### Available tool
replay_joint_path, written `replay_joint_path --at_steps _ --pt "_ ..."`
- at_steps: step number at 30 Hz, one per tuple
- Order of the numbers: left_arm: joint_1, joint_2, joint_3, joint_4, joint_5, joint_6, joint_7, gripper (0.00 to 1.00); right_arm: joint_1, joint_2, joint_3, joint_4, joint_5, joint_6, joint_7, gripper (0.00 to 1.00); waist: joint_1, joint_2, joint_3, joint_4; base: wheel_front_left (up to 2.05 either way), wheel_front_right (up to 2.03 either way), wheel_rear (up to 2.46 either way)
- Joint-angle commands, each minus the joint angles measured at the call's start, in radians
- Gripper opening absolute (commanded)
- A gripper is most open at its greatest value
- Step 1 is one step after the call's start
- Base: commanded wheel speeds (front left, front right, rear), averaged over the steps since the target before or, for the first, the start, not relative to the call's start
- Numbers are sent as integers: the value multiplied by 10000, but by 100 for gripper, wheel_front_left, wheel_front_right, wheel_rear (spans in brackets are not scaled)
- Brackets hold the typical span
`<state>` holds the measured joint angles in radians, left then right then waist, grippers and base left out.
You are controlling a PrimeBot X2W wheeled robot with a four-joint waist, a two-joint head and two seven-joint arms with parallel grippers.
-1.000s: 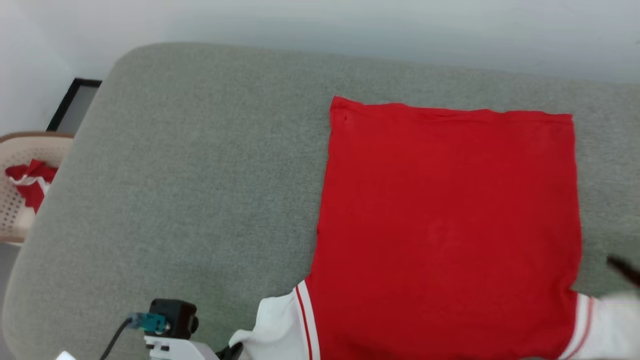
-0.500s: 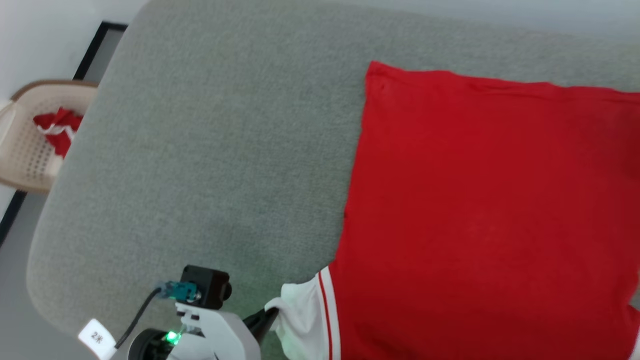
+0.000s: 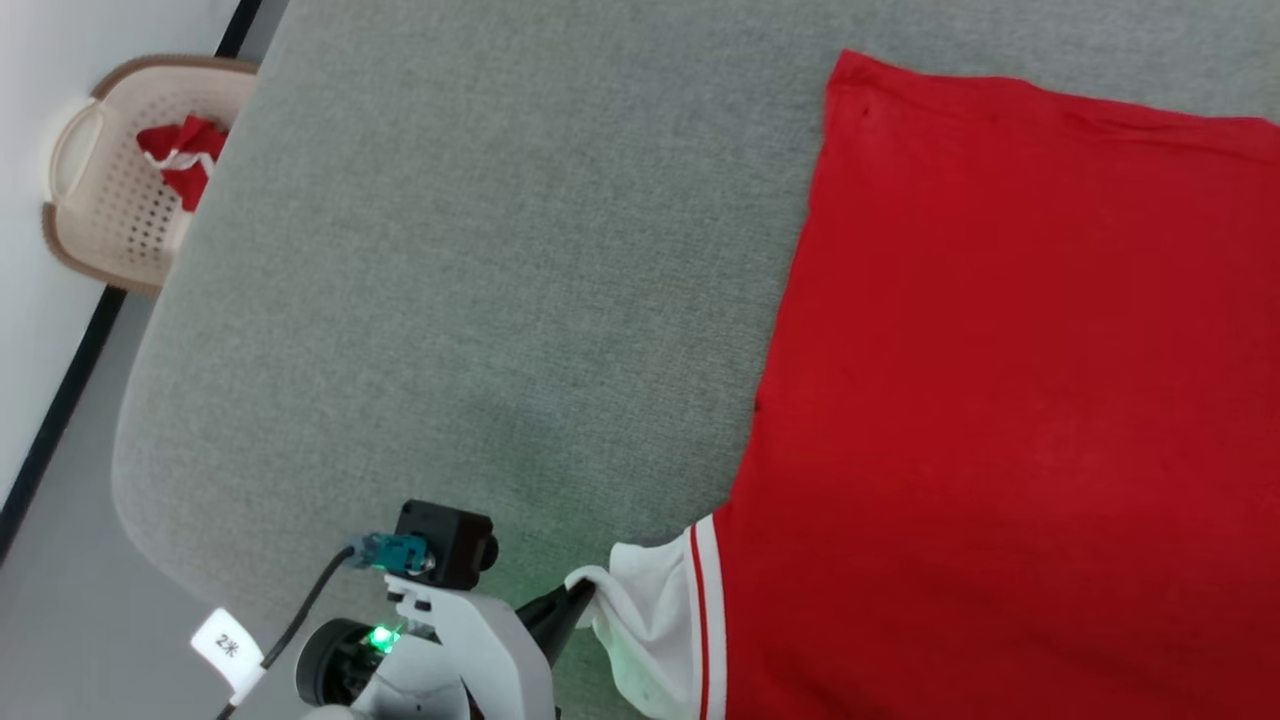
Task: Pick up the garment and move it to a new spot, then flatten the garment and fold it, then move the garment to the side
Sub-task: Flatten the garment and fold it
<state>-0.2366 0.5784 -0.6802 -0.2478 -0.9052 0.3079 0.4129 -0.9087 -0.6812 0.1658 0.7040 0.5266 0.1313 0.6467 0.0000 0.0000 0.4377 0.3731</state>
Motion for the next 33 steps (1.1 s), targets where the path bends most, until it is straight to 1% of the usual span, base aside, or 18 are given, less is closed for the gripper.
replay_joint_path --at_steps 1,3,4,5,7,12,16,18,20,24,27,33 --pt "-98 -64 -18 52 18 -62 -46 0 4 201 6 501 -111 -11 232 100 0 0 214 197 0 0 0" --pt "-130 -93 -18 109 -5 -78 -79 0 -12 375 -56 1163 -84 -11 694 100 0 0 238 212 0 0 0" --pt "-138 -106 -10 137 -20 -86 -77 0 -23 409 -76 1510 -192 -14 935 39 0 0 243 213 0 0 0" --pt "-136 -119 -7 163 -43 -86 -93 0 -13 448 -11 1742 -276 -15 1171 0 0 0 233 212 0 0 0" --pt "-117 -138 34 196 -91 -102 -118 0 -56 514 117 1970 -149 -12 1573 0 0 0 209 188 0 0 0" --pt "17 -53 122 284 -145 -37 -182 0 -299 442 259 2078 -31 -12 1561 0 0 0 -2 -13 0 0 0" --pt "88 27 190 307 -124 4 -239 0 -361 541 478 1813 214 -9 1518 0 0 0 -205 -216 0 0 0" --pt "166 111 242 331 -120 51 -250 0 -229 747 816 1436 630 0 1765 0 0 0 -389 -387 0 0 0" --pt "247 226 312 314 -126 132 -271 0 -50 676 1225 932 899 0 2043 0 0 0 -585 -582 0 0 0" --pt "457 467 460 181 -172 286 -265 0 386 278 1815 -160 1625 -3 2545 0 0 0 -939 -962 0 0 0" --pt "661 638 586 61 -270 437 -267 0 806 -96 2107 -1075 2099 -4 2698 0 0 0 -1198 -1251 0 0 0" --pt "1015 881 800 -112 -429 661 -262 0 2023 -703 2263 -2484 2992 -4 2697 0 0 0 -1671 -1733 0 0 0"
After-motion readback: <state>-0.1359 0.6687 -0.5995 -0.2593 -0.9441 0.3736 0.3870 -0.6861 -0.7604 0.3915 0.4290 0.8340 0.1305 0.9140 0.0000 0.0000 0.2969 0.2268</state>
